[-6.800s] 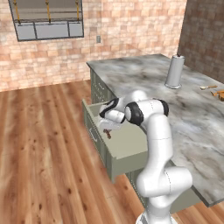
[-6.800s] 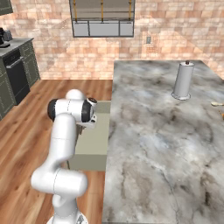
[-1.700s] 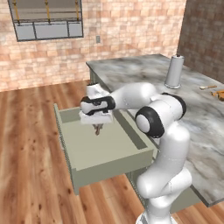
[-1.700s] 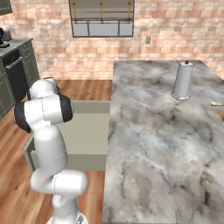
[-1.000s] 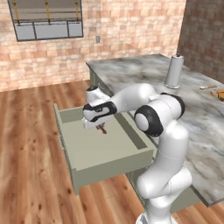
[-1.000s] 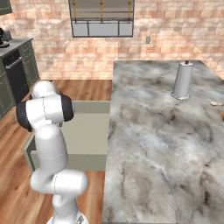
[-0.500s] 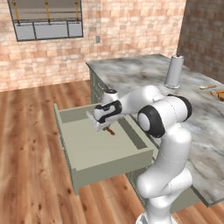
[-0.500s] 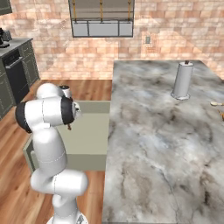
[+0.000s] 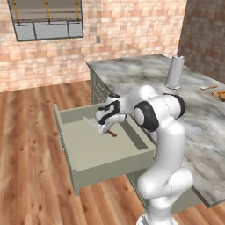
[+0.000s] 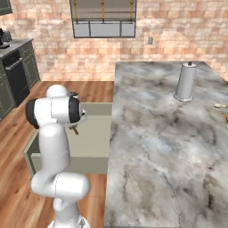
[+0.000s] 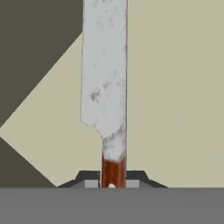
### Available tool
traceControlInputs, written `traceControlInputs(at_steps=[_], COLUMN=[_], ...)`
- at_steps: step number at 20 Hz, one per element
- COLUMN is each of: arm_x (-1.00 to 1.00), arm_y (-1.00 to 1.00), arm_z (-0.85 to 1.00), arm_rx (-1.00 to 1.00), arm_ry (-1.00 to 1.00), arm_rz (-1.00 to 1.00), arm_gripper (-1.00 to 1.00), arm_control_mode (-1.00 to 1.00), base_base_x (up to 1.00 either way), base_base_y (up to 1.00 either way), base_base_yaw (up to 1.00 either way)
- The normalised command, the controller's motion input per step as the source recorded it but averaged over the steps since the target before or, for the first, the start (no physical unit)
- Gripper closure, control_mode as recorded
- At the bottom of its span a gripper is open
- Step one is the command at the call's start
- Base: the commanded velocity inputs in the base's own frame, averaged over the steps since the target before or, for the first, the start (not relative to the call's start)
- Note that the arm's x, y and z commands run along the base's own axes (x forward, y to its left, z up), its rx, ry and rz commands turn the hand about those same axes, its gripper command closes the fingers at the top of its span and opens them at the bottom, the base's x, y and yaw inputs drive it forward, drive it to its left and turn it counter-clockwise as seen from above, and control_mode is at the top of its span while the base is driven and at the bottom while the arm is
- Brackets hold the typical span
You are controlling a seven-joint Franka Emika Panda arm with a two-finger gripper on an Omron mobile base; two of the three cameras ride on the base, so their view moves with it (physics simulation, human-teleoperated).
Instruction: Pick up the metallic utensils from the counter and place them in the open drawer. Make sure not to pick up any wooden utensils.
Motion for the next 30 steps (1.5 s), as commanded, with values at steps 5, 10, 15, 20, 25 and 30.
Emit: traceControlInputs(at_steps=[5,10,15,20,25,30], arm_x=[0.38,0.33,0.07,0.0,0.0,0.0], arm_y=[0.03,0.0,0.0,0.0,0.0,0.0], arm_z=[-0.05,-0.08,-0.15,-0.31,-0.34,-0.37], arm_rx=[0.0,0.0,0.0,-0.01,-0.06,-0.09], arm_ry=[0.02,0.0,0.0,0.01,0.01,0.0], arm_rz=[0.05,-0.03,-0.15,-0.19,-0.17,-0.14], arm_gripper=[1.0,1.0,1.0,1.0,1.0,1.0], arm_control_mode=[-1.0,-1.0,-1.0,-1.0,-1.0,-1.0], base_base_x=[0.0,0.0,0.0,0.0,0.0,0.0], base_base_y=[0.0,0.0,0.0,0.0,0.0,0.0], base_base_yaw=[0.0,0.0,0.0,0.0,0.0,0.0])
